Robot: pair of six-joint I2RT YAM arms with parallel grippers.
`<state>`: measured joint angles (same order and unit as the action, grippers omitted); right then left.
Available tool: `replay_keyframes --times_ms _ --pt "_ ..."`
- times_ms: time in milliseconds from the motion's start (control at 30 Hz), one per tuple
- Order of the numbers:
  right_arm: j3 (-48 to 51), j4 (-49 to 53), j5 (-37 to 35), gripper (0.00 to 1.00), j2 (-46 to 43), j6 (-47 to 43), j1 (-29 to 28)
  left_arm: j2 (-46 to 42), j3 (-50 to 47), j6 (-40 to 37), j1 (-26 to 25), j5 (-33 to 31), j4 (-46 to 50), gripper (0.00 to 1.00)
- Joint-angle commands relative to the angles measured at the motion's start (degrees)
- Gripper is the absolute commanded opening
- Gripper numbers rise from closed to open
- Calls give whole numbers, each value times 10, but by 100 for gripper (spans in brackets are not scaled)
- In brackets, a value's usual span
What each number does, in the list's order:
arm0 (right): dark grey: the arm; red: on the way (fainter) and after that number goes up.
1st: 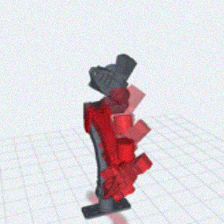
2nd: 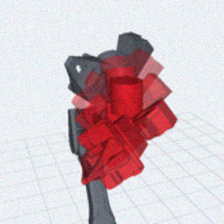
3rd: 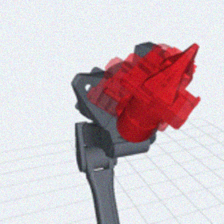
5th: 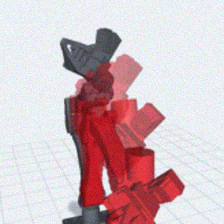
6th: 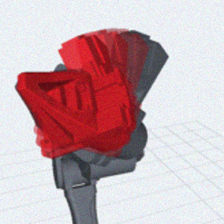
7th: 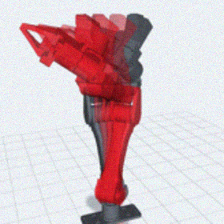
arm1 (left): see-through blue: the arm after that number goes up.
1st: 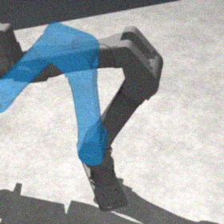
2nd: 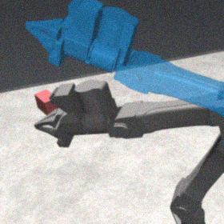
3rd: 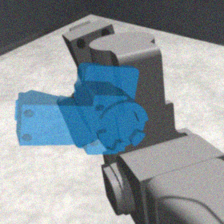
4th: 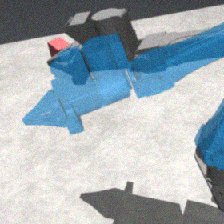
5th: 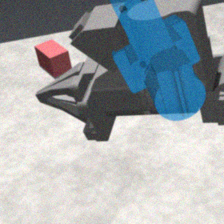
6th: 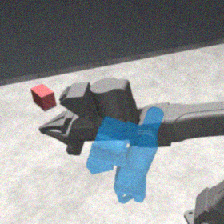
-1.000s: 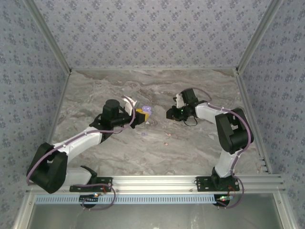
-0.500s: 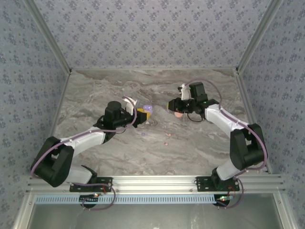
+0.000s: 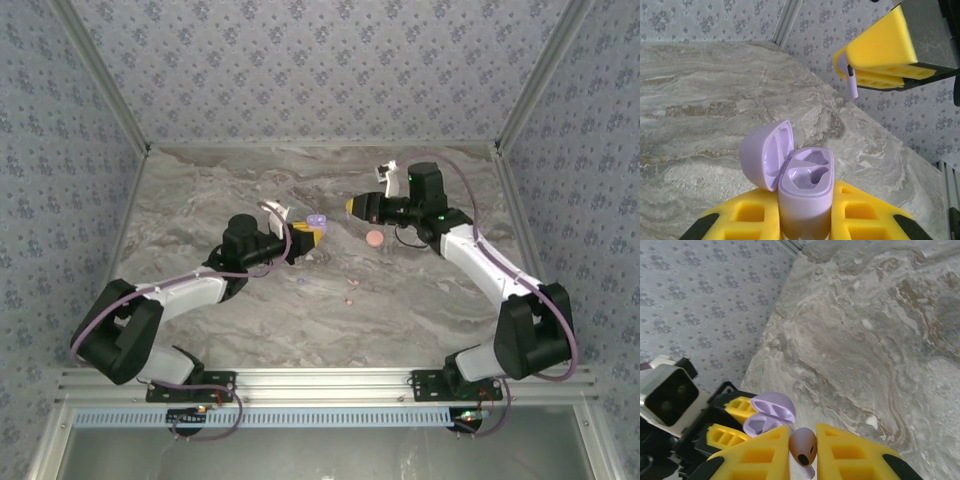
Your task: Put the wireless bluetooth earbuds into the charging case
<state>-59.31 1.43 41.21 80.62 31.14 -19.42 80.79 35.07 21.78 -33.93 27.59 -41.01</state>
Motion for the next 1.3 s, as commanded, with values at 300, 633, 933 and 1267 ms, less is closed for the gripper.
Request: replay_keyframes --times_ms 300,633,933,1267 --pt "-36 -41 13 19 -24 18 -39 0 6 22 -19 -3 -73 17" --pt "-41 -48 6 19 -25 16 -52 3 10 46 -29 -10 -104 18" --pt "-42 -48 8 20 -25 13 -54 10 20 65 -34 -20 -112 18" --pt "-42 -51 10 20 -24 12 -58 14 21 78 -39 -26 -131 19"
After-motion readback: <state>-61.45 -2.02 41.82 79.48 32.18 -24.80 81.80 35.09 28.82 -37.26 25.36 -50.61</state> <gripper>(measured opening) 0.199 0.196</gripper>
